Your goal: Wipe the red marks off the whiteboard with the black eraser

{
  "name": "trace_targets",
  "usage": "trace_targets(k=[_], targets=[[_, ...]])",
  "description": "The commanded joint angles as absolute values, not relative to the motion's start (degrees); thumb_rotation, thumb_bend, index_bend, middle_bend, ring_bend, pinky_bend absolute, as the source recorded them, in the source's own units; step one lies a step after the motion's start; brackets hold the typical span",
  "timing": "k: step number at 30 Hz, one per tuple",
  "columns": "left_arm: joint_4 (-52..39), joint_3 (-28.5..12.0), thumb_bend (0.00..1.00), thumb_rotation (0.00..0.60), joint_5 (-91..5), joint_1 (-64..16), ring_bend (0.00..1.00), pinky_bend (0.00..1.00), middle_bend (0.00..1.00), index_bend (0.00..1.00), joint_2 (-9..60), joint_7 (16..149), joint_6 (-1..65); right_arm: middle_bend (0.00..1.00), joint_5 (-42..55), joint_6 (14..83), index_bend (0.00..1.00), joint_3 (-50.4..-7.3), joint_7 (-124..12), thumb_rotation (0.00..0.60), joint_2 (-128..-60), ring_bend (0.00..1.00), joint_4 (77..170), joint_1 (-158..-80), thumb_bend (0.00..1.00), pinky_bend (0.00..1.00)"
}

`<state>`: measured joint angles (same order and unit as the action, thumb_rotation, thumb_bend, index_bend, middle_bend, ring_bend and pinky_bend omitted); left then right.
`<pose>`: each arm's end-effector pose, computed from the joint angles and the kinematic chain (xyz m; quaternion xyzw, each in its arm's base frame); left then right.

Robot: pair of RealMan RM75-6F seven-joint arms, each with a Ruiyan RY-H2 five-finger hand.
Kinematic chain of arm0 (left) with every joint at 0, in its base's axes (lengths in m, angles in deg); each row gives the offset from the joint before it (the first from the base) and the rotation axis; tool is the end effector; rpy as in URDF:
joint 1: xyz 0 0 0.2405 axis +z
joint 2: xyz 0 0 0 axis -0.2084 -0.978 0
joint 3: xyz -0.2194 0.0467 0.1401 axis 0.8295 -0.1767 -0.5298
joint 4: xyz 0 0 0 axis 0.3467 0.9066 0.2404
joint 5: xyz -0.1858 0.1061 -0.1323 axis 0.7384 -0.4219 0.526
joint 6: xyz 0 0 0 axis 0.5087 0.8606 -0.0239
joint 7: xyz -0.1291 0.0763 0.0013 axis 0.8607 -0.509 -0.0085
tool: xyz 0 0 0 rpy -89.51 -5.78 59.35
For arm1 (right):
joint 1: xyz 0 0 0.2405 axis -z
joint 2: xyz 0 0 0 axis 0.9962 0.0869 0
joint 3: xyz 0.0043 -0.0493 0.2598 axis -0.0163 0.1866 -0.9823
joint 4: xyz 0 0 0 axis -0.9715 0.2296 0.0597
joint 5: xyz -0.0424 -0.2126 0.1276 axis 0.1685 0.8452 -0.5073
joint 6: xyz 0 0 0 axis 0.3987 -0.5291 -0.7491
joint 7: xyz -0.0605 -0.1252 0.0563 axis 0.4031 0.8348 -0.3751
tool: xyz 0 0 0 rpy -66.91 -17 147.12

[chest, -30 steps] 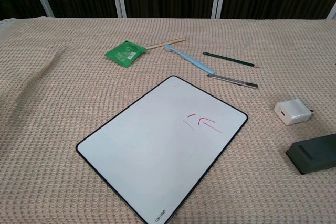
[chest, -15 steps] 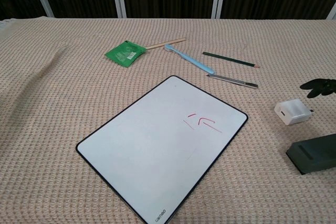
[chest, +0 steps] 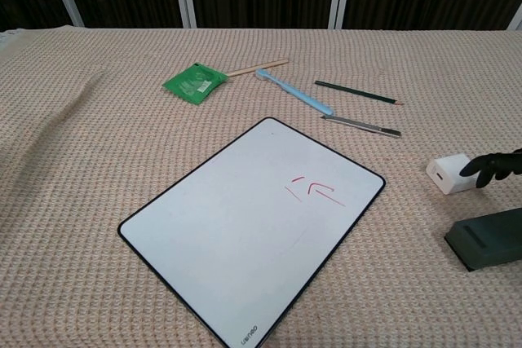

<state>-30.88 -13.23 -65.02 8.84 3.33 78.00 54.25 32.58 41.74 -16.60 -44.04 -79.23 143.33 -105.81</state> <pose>-0.3323 0.1818 0.1399 -0.5792 -0.3819 -0.3642 0.6213 -0.2860 -0.2311 0.0170 0.7926 -0.3757 0.2637 0.4013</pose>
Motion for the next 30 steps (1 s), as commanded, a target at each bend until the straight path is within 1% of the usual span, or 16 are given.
trace_targets(k=[1, 8, 15, 22, 30], targets=[[-30.86, -13.22, 0.53, 0.600, -64.94, 8.84, 0.00, 0.00, 0.01, 0.10, 3.34, 77.96, 54.20, 0.29, 32.82, 41.95, 0.21, -16.28, -44.31, 0.600, -79.61, 0.27, 142.85, -105.88, 0.19, 0.26], [-30.90, -13.13, 0.53, 0.600, -64.81, 8.92, 0.00, 0.00, 0.01, 0.10, 3.37, 77.92, 54.37, 0.32, 32.86, 42.09, 0.26, -15.87, -44.50, 0.600, -80.48, 0.30, 141.88, -106.24, 0.23, 0.29], [-30.97, -13.12, 0.53, 0.600, -64.50, 8.92, 0.00, 0.00, 0.01, 0.10, 3.39, 77.64, 54.19, 0.34, 33.00, 41.98, 0.29, -15.40, -44.24, 0.600, -80.92, 0.31, 141.54, -106.67, 0.29, 0.30], [-30.95, -13.03, 0.52, 0.600, -64.45, 8.95, 0.00, 0.00, 0.01, 0.10, 3.42, 77.69, 54.31, 0.35, 32.56, 40.89, 0.30, -14.96, -43.26, 0.600, -81.33, 0.32, 141.74, -107.37, 0.29, 0.30], [-30.96, -12.92, 0.53, 0.600, -64.31, 9.02, 0.00, 0.00, 0.01, 0.10, 3.35, 77.81, 54.42, 0.40, 32.02, 40.50, 0.38, -14.81, -42.45, 0.600, -81.88, 0.36, 141.93, -107.87, 0.31, 0.32]])
